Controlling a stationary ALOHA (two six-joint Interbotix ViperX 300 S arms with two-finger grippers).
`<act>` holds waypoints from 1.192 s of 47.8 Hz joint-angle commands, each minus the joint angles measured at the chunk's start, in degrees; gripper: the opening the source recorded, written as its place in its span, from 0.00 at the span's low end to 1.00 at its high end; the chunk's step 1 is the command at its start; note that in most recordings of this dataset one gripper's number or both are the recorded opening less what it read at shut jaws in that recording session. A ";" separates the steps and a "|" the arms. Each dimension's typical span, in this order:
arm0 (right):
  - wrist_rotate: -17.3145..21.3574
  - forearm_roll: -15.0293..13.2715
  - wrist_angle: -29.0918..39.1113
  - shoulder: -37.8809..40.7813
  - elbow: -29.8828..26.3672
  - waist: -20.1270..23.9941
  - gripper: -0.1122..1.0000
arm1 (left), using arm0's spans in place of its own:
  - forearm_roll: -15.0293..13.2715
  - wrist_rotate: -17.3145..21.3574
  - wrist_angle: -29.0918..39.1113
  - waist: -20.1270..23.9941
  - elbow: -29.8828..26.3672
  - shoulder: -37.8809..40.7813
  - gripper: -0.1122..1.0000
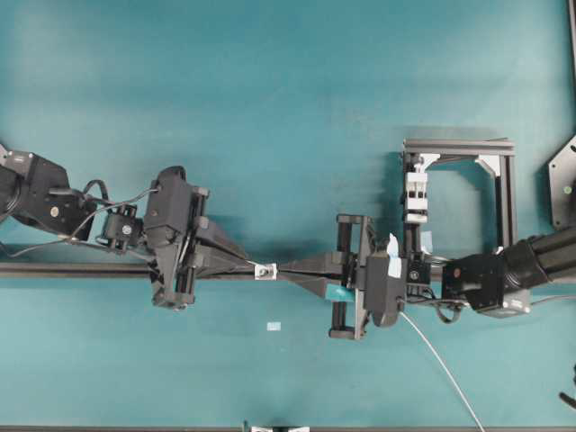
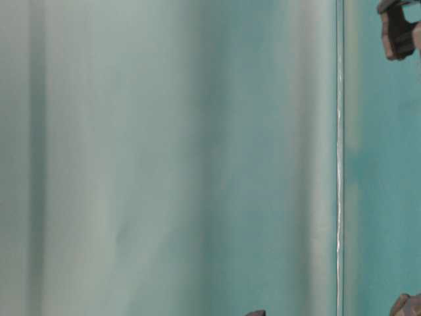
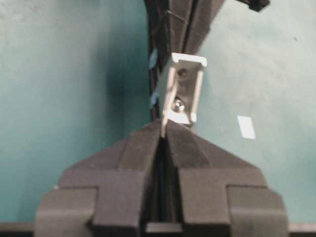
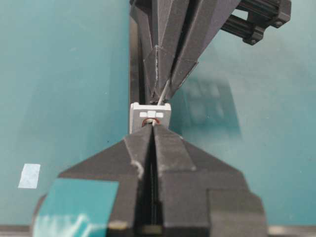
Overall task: Insert the wire through the hole in the metal fitting marked with a red label. (retake)
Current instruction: 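Grasp the wire tip emerging from the hole with the left gripper, then pull the wire leftward through the bracket with the left gripper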
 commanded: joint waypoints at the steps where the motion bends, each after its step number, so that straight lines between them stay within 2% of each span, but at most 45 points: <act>1: 0.00 -0.09 0.62 -0.97 -1.23 -1.93 0.13 | 0.18 0.09 -0.18 -0.18 -0.70 -1.41 0.01; 14: 0.44 0.09 5.98 -1.67 -1.41 -3.60 0.13 | 0.18 0.09 -0.18 -0.18 -0.70 -1.32 0.01; 23: 0.18 0.09 7.21 -2.72 -1.05 -3.78 0.13 | 0.18 0.18 -0.18 -0.53 -0.70 -1.23 0.01; 28: 0.26 0.09 7.73 -3.52 -0.79 -3.78 0.28 | 0.18 0.18 -0.18 -0.62 -0.70 -1.23 0.01; 36: 0.18 0.00 9.84 -5.54 -0.18 -3.78 0.71 | 0.26 0.18 -0.18 -0.79 -0.70 -1.23 0.01; 40: -0.09 -0.09 10.20 -6.77 0.26 -3.78 0.89 | 0.26 0.18 -0.18 -0.79 -0.70 -1.23 0.01; 47: -0.53 -0.18 10.20 -8.26 1.49 -3.78 0.89 | 0.35 0.44 -0.09 -0.88 0.00 -1.67 0.01; 57: -0.53 -0.18 10.20 -9.76 2.99 -3.78 0.89 | 0.35 3.34 -0.09 -1.49 3.60 -5.01 0.01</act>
